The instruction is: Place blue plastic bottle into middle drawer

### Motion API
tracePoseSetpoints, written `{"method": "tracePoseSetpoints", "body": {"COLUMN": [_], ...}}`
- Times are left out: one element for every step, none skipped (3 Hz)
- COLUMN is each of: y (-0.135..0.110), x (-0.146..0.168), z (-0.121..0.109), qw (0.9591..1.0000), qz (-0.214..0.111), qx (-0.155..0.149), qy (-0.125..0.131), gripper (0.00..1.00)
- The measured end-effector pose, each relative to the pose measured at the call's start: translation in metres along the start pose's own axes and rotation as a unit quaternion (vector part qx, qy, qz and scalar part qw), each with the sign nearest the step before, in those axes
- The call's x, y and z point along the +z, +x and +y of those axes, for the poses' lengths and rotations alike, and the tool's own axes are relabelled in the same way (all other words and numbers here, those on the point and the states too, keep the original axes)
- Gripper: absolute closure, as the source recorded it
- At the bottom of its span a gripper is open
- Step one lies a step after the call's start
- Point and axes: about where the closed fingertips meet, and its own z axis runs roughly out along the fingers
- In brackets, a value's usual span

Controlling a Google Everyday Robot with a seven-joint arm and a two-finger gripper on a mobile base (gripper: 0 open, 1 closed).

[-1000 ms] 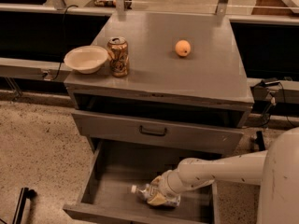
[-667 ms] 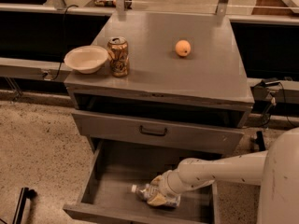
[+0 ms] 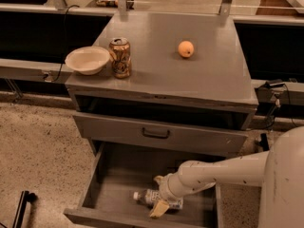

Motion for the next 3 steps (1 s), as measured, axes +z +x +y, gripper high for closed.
{"method": "tracePoseSetpoints", "body": {"y": [-0.016,-0.037,-0.048], "x": [-0.011,-0.044,-0.095], "z": [0.005,0.018,0.037], "qw": [0.9997,0.9975,0.9944], "qz": [-0.006,-0.025,-0.033], "qx": [-0.025,-0.063,-0.092], "qy": [0.001,0.018,0.040], "gripper": [0.41,0.38,0.15]}}
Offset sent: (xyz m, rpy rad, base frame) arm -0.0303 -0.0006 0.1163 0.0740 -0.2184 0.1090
